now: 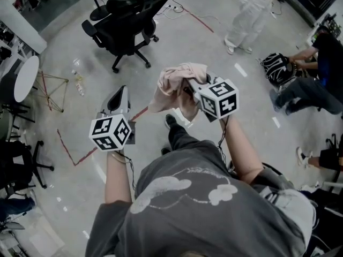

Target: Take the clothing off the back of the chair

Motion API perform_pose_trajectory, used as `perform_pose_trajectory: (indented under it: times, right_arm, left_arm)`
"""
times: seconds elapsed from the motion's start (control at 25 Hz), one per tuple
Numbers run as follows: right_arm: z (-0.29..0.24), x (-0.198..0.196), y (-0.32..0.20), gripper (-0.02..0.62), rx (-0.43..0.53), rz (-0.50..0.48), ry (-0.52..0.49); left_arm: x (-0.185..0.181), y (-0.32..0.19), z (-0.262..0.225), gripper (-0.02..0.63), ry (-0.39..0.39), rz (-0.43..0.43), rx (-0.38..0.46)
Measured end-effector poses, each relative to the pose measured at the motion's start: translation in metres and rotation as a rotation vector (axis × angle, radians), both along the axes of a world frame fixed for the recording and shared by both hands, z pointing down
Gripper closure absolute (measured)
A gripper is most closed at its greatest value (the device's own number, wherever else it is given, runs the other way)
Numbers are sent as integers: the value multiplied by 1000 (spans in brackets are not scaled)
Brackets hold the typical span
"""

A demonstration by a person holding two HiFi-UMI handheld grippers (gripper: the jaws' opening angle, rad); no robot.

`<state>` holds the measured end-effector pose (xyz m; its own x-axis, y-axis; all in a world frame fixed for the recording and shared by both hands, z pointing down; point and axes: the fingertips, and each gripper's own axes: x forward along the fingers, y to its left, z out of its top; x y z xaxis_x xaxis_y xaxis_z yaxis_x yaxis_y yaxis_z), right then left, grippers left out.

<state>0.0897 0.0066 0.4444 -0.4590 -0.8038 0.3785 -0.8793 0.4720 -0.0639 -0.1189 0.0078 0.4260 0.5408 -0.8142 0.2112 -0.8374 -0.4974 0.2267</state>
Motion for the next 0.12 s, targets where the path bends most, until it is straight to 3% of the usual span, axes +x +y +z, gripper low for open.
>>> perform_pose_trajectory:
  times: [0.12]
  right_arm:
    - [-4, -2, -4, 586, 10, -9, -9]
  left_arm:
    - [2, -4, 2, 606, -3, 6, -5]
